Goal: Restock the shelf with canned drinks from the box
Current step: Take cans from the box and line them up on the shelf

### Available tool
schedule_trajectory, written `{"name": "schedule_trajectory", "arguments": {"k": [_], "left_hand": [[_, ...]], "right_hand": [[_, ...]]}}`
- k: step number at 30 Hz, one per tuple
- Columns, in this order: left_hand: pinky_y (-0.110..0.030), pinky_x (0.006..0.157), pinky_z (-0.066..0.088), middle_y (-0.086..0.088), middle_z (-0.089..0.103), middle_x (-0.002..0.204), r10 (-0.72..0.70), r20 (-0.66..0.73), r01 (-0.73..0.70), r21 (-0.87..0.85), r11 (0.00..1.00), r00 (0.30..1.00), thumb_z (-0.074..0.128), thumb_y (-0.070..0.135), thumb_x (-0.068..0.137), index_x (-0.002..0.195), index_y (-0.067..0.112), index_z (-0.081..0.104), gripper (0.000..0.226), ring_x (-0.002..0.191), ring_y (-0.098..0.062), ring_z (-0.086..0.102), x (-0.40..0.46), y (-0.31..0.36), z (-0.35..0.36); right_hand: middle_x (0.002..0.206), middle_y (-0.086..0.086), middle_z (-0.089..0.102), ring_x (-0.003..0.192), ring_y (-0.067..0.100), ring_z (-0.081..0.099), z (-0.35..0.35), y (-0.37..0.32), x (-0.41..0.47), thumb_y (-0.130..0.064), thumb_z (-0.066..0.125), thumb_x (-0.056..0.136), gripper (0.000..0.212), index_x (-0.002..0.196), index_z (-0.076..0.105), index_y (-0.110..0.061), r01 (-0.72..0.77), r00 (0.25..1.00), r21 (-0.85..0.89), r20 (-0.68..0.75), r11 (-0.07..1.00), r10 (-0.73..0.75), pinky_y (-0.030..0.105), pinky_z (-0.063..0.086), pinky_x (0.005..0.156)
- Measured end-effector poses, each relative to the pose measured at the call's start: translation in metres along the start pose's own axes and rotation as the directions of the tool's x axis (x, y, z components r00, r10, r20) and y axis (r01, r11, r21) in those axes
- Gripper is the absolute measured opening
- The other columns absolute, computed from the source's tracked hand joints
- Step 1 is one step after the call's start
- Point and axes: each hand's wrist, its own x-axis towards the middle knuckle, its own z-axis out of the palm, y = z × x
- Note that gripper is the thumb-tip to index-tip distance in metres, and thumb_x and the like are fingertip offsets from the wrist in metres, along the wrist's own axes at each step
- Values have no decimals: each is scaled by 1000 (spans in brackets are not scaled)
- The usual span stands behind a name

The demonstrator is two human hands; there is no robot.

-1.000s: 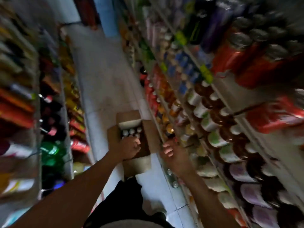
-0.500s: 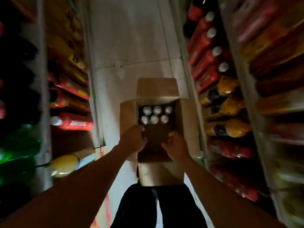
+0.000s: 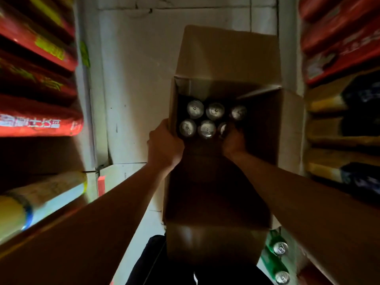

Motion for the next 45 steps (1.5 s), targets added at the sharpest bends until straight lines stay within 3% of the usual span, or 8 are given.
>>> {"name": "schedule_trajectory", "arguments": {"k": [9,13,15,18,24,30,37,45], "left_hand": [[-37,87,44,-13,64,119,20,-8,-20,-24,1000,1000,49,18,92,124,21,53,33,111,-42,58,0,0,2],[-35,91,41,-17,56,133,-133,169,114,118,986,977,50,29,98,133,9,44,40,122,-38,53,-6,2,-11],[-36,99,42,-20,49,141,-220,277,154,242,958,935,53,29,97,138,2,40,51,129,-37,48,-25,14,-28],[-31,90,46,-13,55,136,-11,396,-29,96,995,918,71,17,84,137,12,48,58,123,-30,54,-67,59,-67],[-23,111,36,13,33,151,485,791,-619,-177,765,374,94,38,54,152,35,15,126,134,-1,38,-221,189,-209],[-26,82,56,8,73,97,758,535,-677,-401,617,373,90,11,60,107,25,63,55,91,-2,70,-409,310,-311],[-29,85,54,10,72,109,874,462,-605,-655,452,152,88,4,55,115,44,60,77,103,-14,67,-581,374,-332],[-15,80,50,-1,71,106,964,261,-722,-678,139,-59,83,-9,64,119,10,58,63,100,-3,67,-764,391,-279]], "right_hand": [[117,11,68,110,28,64,-10,-3,-23,-15,75,79,47,123,61,-16,-13,996,107,-86,994,22,33,49,96],[78,-15,67,73,-1,64,-75,-14,-115,-21,84,69,27,85,63,-26,-1,995,331,-89,944,32,21,57,71],[79,-11,71,74,7,70,-116,-25,-166,-23,84,71,23,86,68,-26,-25,997,450,-55,893,55,32,61,63],[81,-7,72,75,16,73,-180,-54,-230,-11,86,69,28,82,71,-30,-115,993,602,51,790,106,40,62,58],[85,2,73,70,19,74,-341,-138,-386,-7,83,73,27,96,75,-19,-36,999,672,9,739,40,38,60,54],[81,0,75,69,16,72,-501,-188,-576,-36,86,64,38,98,72,-28,218,959,610,-280,762,-51,38,60,60],[93,0,77,84,16,73,-581,-142,-747,-9,94,58,58,109,68,-21,436,841,564,-533,701,-94,32,60,73],[74,-15,72,64,-6,63,-605,-38,-887,-10,92,58,43,93,70,-20,510,592,448,-802,734,79,8,44,57]]}}
